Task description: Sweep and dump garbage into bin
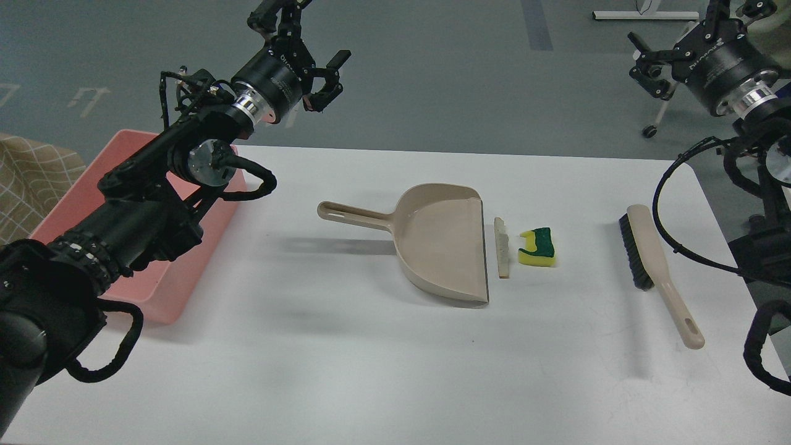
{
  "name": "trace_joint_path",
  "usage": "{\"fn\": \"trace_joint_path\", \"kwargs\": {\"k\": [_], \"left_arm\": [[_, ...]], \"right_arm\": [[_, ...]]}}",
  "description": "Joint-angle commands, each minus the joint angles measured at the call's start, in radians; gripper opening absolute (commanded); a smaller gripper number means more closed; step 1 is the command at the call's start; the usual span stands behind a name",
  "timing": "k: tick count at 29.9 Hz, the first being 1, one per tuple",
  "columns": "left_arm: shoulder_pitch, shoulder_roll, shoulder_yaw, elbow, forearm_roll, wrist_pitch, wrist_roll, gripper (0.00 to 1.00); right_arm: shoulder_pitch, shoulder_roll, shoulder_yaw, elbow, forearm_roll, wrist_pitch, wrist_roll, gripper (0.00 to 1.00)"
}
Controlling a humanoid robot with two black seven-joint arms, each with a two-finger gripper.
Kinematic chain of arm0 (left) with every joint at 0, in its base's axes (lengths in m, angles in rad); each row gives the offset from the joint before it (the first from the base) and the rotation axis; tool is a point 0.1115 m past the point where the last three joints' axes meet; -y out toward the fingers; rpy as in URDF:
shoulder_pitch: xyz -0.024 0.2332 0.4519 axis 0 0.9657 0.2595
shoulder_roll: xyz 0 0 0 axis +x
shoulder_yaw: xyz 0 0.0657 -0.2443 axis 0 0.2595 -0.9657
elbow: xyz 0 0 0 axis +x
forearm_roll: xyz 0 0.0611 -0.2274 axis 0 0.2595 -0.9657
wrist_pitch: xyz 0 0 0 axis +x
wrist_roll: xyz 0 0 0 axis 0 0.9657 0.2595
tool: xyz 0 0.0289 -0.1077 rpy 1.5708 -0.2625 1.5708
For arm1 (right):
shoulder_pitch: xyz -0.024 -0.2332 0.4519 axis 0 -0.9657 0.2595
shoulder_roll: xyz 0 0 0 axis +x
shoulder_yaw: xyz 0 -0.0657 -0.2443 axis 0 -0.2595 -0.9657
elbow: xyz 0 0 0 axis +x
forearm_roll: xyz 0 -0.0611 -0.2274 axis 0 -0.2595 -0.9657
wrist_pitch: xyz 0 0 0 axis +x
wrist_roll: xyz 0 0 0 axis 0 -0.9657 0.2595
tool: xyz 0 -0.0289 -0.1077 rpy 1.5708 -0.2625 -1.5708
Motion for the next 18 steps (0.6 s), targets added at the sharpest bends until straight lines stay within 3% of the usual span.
{"fn": "trace_joint_path", "kwargs": {"k": [1, 10, 18], "left_arm": [[0.001, 0.000, 0.003, 0.000, 0.001, -0.006, -0.008, 0.98], [0.001, -0.003, -0.017, 0.001, -0.015, -0.011, -0.012, 0.98], [-0.007, 0.001, -0.012, -0.006, -0.002, -0.025, -0.064, 0.98]], "right_arm": [[0.000, 0.002, 0.002, 0.001, 0.000, 0.000, 0.000, 1.00], [0.004, -0.001, 0.003, 0.003, 0.000, 0.000, -0.003, 1.00], [0.004, -0.001, 0.003, 0.004, 0.034, 0.000, -0.001, 1.00]]}}
